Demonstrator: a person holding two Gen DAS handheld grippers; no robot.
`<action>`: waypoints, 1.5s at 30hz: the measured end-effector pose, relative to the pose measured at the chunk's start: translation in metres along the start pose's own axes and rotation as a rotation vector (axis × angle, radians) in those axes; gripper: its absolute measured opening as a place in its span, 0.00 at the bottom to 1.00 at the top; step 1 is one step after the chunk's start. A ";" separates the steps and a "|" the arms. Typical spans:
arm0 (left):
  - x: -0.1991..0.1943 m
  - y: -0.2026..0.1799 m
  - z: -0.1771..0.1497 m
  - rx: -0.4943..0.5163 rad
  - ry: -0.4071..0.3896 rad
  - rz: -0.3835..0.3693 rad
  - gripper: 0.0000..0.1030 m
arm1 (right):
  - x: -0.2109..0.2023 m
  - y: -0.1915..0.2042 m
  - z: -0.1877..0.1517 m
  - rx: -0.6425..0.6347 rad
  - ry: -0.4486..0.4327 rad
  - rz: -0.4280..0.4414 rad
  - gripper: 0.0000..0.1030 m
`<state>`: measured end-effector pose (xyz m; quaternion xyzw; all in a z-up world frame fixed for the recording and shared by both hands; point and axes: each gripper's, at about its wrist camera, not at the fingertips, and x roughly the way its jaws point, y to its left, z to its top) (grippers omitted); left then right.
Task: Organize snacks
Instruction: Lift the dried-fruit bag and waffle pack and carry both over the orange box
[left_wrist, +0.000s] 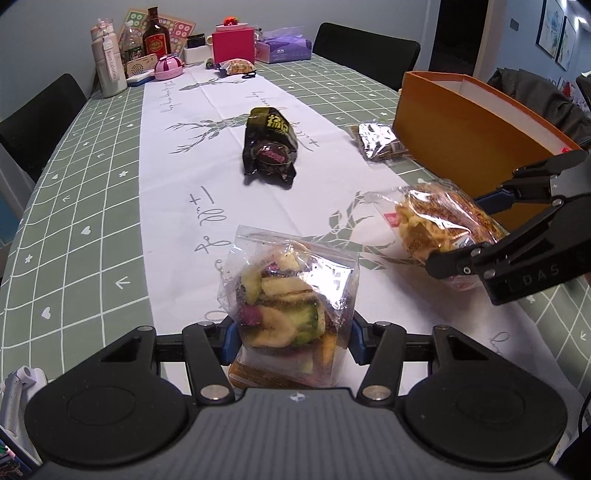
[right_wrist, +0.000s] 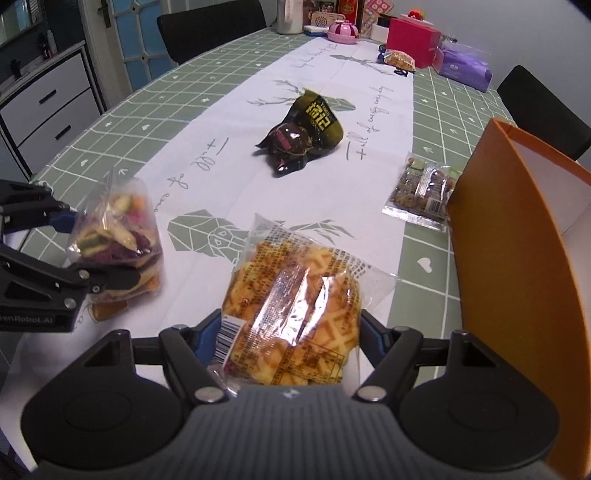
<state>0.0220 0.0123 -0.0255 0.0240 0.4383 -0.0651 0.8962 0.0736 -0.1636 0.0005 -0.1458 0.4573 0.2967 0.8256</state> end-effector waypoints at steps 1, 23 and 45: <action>-0.002 -0.002 0.001 0.000 -0.004 -0.004 0.60 | -0.003 -0.002 0.000 0.005 -0.008 0.004 0.70; -0.053 -0.034 0.069 0.004 -0.165 -0.025 0.59 | -0.095 -0.047 0.025 0.072 -0.270 0.020 0.70; -0.027 -0.152 0.167 0.095 -0.241 -0.158 0.59 | -0.148 -0.166 0.010 0.240 -0.350 -0.116 0.70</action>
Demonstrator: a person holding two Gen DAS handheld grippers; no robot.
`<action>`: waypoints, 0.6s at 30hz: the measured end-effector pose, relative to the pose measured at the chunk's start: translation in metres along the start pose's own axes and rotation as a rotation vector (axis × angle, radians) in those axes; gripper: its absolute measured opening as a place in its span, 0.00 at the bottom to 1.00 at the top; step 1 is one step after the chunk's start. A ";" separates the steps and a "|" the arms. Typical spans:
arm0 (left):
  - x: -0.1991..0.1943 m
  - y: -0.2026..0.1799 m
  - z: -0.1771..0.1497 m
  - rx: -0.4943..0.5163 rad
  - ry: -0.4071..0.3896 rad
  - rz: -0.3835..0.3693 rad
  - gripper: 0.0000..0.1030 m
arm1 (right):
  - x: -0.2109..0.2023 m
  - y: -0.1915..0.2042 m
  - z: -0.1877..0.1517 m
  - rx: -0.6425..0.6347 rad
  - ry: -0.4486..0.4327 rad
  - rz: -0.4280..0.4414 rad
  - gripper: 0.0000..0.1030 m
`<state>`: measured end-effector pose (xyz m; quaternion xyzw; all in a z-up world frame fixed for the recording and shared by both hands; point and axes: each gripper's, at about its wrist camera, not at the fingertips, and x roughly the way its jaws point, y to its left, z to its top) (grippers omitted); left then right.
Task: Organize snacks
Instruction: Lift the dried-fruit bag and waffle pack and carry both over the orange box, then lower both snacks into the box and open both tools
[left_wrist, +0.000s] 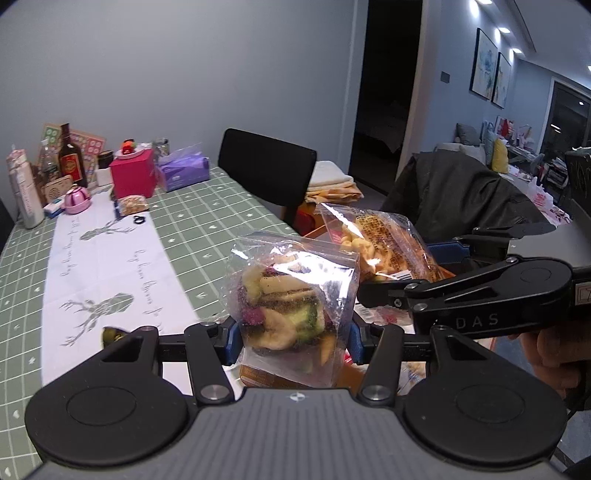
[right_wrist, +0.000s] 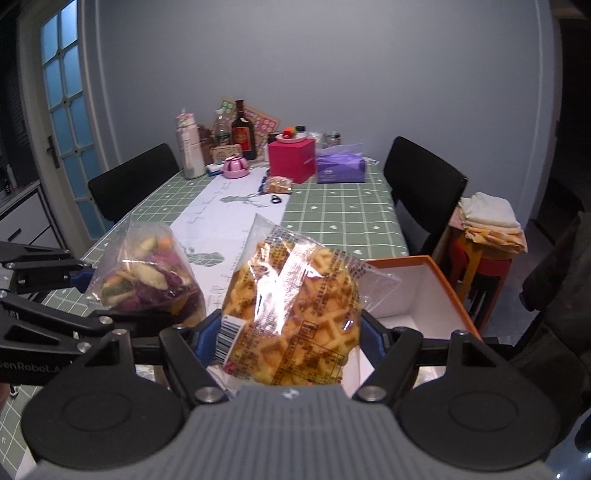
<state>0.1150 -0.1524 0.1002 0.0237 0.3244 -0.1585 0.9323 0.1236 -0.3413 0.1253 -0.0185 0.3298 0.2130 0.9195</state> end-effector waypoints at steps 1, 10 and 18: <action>0.005 -0.005 0.002 0.000 0.001 -0.009 0.59 | 0.000 -0.006 -0.001 0.009 0.002 -0.006 0.70; 0.051 -0.032 0.010 -0.008 0.039 -0.041 0.58 | 0.013 -0.056 -0.012 0.089 0.052 -0.093 0.70; 0.086 -0.046 0.000 0.011 0.085 -0.032 0.59 | 0.041 -0.087 -0.024 0.140 0.125 -0.130 0.70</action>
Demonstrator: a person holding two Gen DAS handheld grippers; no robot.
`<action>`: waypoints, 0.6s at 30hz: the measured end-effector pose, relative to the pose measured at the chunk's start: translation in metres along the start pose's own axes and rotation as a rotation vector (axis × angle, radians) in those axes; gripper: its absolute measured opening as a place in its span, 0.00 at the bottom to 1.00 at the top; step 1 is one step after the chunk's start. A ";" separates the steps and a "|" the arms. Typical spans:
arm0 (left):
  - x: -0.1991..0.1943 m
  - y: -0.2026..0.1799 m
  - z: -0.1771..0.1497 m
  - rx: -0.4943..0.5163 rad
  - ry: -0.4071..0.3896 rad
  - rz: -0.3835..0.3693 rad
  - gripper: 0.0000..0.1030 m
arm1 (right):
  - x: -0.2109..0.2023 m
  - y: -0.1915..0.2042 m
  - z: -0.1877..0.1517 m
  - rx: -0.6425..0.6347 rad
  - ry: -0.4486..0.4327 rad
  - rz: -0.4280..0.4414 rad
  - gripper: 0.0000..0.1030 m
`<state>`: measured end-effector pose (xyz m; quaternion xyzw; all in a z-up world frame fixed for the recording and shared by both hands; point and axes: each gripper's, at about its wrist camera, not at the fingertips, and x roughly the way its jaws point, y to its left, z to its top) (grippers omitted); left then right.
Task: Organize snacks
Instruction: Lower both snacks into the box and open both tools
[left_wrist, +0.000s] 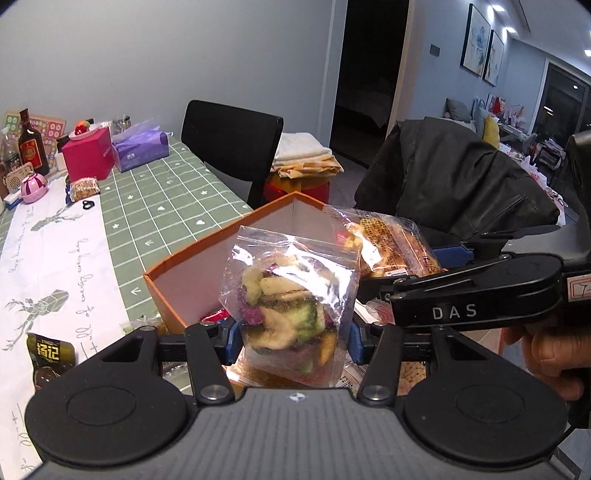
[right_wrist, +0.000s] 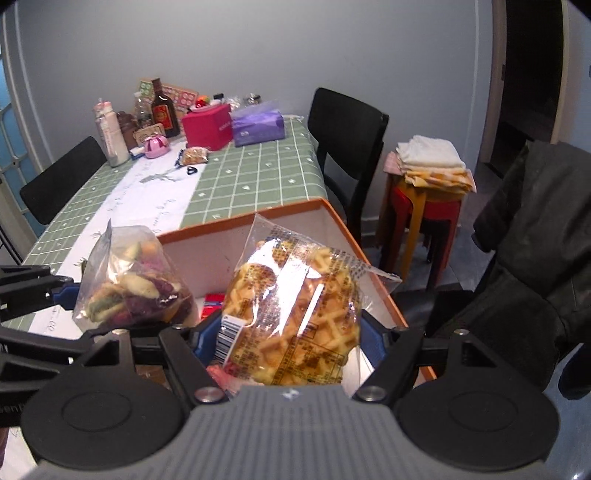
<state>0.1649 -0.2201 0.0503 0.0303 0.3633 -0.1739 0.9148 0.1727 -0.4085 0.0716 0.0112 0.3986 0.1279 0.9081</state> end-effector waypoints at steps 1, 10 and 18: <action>0.003 0.000 0.000 0.000 0.006 0.002 0.59 | 0.004 -0.001 0.000 0.001 0.010 -0.002 0.70; 0.035 0.003 -0.004 -0.004 0.090 0.070 0.58 | 0.036 -0.002 -0.003 -0.030 0.077 -0.060 0.70; 0.046 0.004 -0.002 0.021 0.126 0.123 0.58 | 0.051 0.007 -0.002 -0.101 0.072 -0.124 0.70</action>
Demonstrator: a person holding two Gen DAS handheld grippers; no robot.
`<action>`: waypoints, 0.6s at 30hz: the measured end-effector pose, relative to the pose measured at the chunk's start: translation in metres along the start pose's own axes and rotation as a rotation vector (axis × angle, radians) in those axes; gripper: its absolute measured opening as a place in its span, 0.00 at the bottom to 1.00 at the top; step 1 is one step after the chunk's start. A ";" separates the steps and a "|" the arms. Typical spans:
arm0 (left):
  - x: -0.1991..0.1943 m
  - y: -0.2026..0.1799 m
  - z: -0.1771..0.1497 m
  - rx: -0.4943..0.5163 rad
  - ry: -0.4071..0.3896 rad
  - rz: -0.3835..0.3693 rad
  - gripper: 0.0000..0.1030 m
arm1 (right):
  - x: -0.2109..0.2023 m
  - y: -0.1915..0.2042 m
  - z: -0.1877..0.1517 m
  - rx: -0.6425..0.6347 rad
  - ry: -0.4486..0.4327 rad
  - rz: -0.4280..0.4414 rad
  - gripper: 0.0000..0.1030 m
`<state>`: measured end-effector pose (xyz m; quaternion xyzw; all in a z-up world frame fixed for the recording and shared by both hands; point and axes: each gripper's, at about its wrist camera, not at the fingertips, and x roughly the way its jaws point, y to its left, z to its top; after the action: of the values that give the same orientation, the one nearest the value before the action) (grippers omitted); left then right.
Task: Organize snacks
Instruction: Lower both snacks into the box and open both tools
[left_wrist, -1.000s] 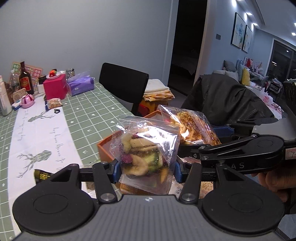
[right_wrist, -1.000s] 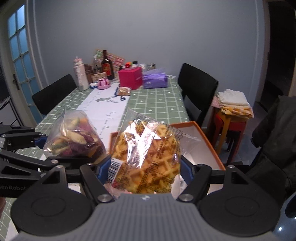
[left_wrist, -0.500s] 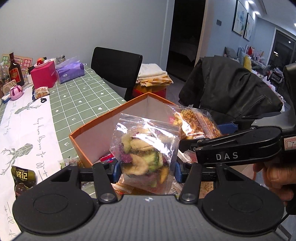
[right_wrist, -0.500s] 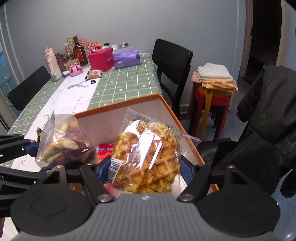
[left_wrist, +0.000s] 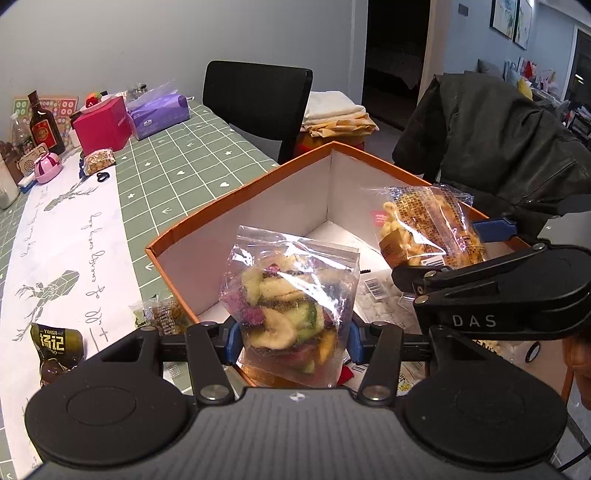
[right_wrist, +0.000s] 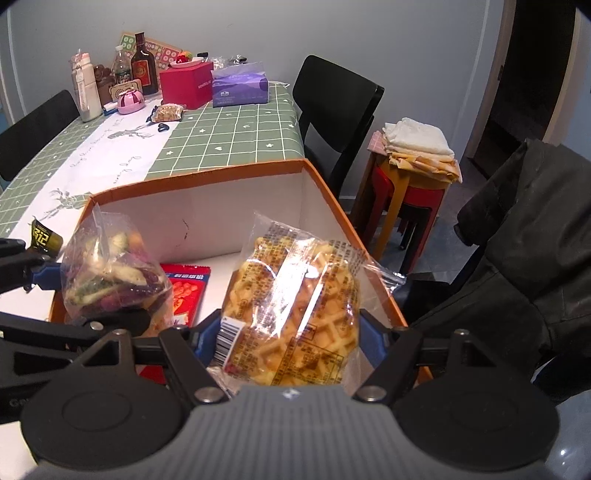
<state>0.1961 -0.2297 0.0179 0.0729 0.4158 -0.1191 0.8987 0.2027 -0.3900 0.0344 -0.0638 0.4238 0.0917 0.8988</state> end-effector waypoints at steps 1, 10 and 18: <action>0.002 -0.001 0.001 0.000 0.002 0.004 0.58 | 0.001 0.000 0.000 0.001 -0.003 -0.004 0.71; 0.006 0.000 0.004 -0.005 0.008 0.014 0.63 | 0.005 -0.004 0.000 0.024 -0.009 -0.024 0.78; 0.003 0.012 0.005 -0.084 -0.010 -0.044 0.66 | 0.000 -0.011 0.002 0.078 -0.023 0.002 0.79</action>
<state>0.2051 -0.2203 0.0194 0.0253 0.4176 -0.1219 0.9001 0.2064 -0.4001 0.0362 -0.0274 0.4166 0.0768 0.9054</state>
